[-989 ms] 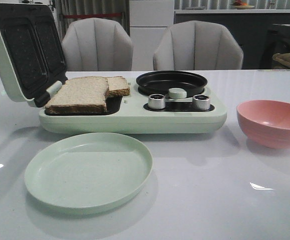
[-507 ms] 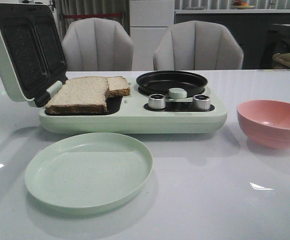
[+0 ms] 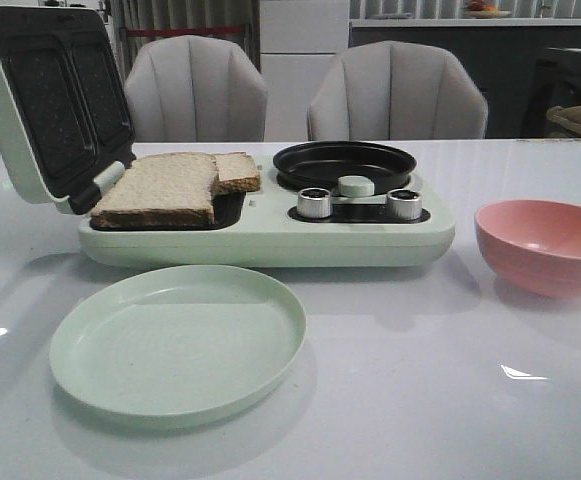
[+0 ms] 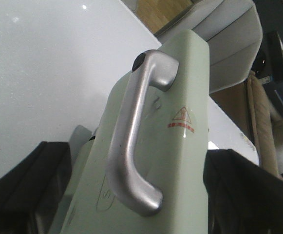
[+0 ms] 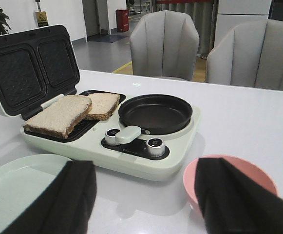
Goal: Make breakfast with bread and shrimp
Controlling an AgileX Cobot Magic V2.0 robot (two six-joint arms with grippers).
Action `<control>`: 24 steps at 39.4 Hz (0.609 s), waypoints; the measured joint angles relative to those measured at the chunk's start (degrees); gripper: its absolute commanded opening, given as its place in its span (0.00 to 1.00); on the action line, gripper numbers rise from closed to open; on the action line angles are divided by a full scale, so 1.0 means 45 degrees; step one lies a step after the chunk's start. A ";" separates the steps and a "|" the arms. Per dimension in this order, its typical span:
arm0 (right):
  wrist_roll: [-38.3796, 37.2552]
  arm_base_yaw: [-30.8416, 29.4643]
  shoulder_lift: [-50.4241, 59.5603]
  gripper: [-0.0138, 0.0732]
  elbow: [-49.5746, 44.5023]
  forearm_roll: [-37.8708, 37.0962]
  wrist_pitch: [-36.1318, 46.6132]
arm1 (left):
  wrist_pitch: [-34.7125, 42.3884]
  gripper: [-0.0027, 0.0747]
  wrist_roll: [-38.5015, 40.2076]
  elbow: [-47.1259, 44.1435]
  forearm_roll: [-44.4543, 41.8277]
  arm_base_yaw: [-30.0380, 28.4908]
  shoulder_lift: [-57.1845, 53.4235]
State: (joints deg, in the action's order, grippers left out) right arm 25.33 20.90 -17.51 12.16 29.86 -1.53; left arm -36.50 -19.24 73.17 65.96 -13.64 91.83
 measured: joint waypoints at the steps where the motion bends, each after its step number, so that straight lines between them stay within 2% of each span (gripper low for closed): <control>1: 0.0000 0.0000 0.0000 0.78 0.0000 0.0000 0.0000 | 0.0000 0.78 -0.0074 0.0000 0.0309 0.0000 0.0158; 3: 0.0000 0.0000 0.0000 0.78 0.0000 0.0000 0.0000 | 0.0000 0.72 -0.0336 0.0000 0.0872 0.0000 0.0402; 7: 0.0000 0.0000 0.0000 0.78 0.0000 0.0000 0.0000 | -0.0162 0.54 -0.1117 0.0000 0.2152 0.0050 0.0927; 10: 0.0000 0.0000 0.0000 0.78 0.0000 0.0000 0.0000 | -0.0311 0.45 -0.1523 0.0000 0.2779 0.0198 0.1305; 13: 0.0000 0.0000 0.0000 0.78 0.0000 0.0000 0.0000 | -0.0463 0.42 -0.1782 0.0009 0.3213 0.0399 0.1605; 24: 0.0000 0.0000 0.0000 0.78 0.0000 0.0000 0.0000 | -0.0408 0.42 -0.3781 0.0121 0.4825 0.1848 0.1992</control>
State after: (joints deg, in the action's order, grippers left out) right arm 25.33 20.90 -17.51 12.16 29.86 -1.53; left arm -38.34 -36.26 73.71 87.68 -5.33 100.80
